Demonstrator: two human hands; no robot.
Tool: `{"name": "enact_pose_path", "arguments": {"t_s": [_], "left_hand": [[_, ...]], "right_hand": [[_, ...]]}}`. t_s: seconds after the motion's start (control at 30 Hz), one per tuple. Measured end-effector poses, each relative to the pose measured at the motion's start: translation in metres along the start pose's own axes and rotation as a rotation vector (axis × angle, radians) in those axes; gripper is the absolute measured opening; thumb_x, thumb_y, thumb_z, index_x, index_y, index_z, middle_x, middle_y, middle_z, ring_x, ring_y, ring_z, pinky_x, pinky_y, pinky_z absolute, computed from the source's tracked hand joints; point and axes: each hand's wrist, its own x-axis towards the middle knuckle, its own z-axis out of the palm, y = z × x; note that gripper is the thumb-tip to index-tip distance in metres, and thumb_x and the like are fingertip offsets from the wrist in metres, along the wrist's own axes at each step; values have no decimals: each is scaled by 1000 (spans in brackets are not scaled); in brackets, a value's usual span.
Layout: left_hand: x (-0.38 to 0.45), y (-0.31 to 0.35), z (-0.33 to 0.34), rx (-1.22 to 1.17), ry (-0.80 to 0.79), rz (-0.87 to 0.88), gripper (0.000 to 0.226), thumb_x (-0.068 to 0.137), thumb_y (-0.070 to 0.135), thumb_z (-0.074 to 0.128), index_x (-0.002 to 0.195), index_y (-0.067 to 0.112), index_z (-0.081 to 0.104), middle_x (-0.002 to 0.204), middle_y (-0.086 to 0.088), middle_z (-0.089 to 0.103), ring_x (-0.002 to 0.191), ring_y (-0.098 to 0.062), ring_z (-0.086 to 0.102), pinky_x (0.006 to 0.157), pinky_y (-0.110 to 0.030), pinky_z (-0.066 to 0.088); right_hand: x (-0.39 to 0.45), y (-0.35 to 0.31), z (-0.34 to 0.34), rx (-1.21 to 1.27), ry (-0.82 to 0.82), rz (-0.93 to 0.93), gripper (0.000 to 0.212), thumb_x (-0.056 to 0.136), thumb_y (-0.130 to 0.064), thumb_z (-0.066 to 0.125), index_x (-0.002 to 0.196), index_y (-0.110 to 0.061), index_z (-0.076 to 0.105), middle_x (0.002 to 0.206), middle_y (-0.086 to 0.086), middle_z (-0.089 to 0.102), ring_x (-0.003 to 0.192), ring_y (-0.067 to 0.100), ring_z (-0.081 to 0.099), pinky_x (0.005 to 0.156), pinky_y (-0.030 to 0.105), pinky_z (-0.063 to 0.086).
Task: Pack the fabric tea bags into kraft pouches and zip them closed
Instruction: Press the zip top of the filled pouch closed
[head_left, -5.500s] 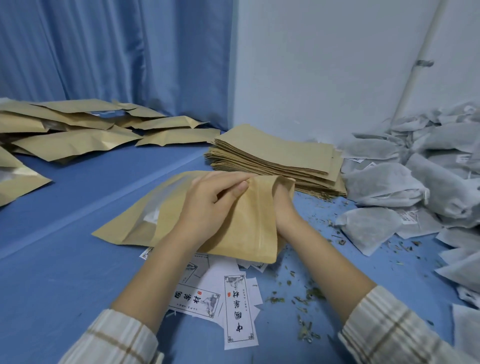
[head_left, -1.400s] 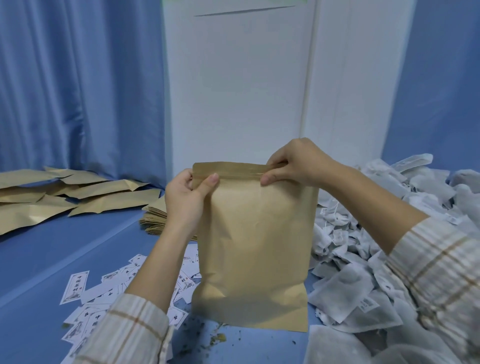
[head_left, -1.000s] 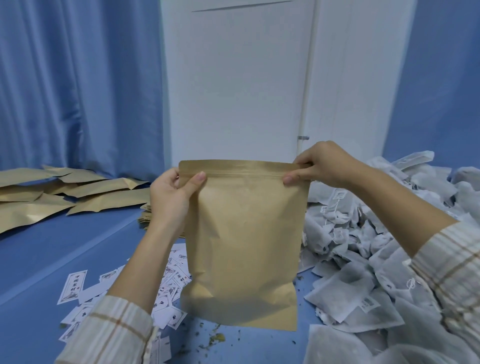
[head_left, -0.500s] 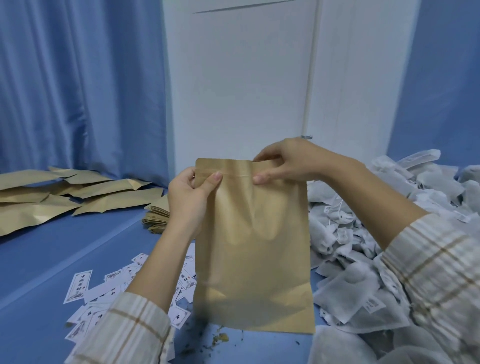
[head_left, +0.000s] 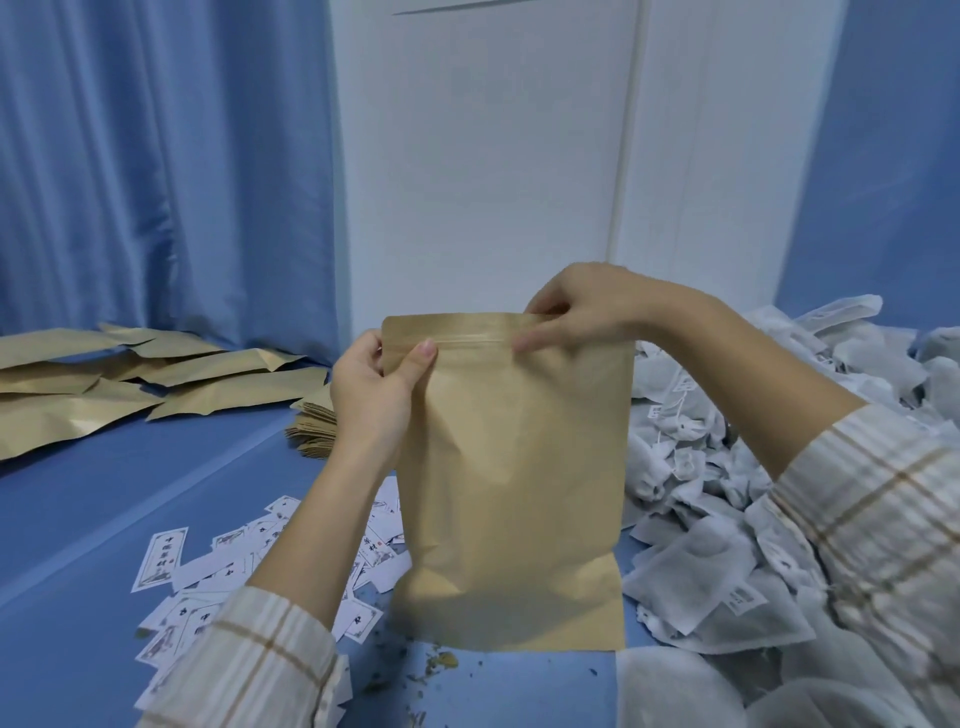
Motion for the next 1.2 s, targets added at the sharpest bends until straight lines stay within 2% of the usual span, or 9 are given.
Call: {"name": "enact_pose_path", "arguments": {"t_s": [0.2,0.3,0.37,0.53,0.67,0.87,1.03,1.13,1.2], "left_hand": [[-3,3,2,-31,-14,-17,9,83,7,69,81,13,61,70,9,71,70,-10,65,69,-25,53],[-5,3,3,14,-8,-7,10,84,11,69,81,14,60,70,9,69,71,-12,63,70,-28,52],[-5,5,6,27,-11,-5,10,84,12,69,82,14,60,74,4,69,73,-15,62,71,-32,52],[-6,3,4,36,7,-29,8,83,14,70,85,11,64,79,-1,70,74,-17,63,73,-36,51],[-7,1,6,106,57,-20,8,80,16,73,81,13,66,86,-12,71,81,-28,65,80,-46,52],[0,5,10,168,146,-27,13,75,17,73,69,14,62,69,2,65,67,-18,56,68,-37,48],[-4,6,8,215,-22,-89,29,69,46,73,76,24,56,61,19,60,58,-4,56,55,-22,40],[-7,3,-12,257,-200,-232,58,52,54,79,100,29,58,86,9,72,75,-5,69,61,-19,49],[-8,1,-22,310,-336,-241,54,53,54,83,94,21,68,88,5,74,73,-5,68,58,-13,47]], "right_hand": [[7,-10,15,-57,105,-82,25,85,-32,64,80,-7,64,65,0,52,69,16,48,59,26,35],[6,-14,20,-9,86,-84,25,86,-34,62,63,-28,55,56,-12,47,60,4,47,50,11,32],[8,-20,20,25,113,-107,31,84,-37,65,56,-30,52,49,-12,44,52,0,46,47,11,32],[14,-28,21,23,165,-142,25,79,-38,69,82,-13,71,71,3,65,68,11,54,58,21,38],[18,-35,24,103,175,-145,22,71,-38,77,80,-19,74,66,-8,65,58,0,53,53,11,38],[21,-41,33,42,174,-152,27,83,-38,64,89,-12,68,76,-2,64,68,11,52,58,22,39],[21,-32,22,98,360,-163,17,82,-32,67,90,-18,72,78,-11,61,76,6,51,62,7,34],[17,-11,11,189,525,-79,15,84,-34,65,89,-21,70,78,-12,60,77,5,51,62,10,32],[11,3,9,310,568,-28,8,83,-36,65,82,-28,67,76,-16,61,74,1,52,63,4,35]]}}
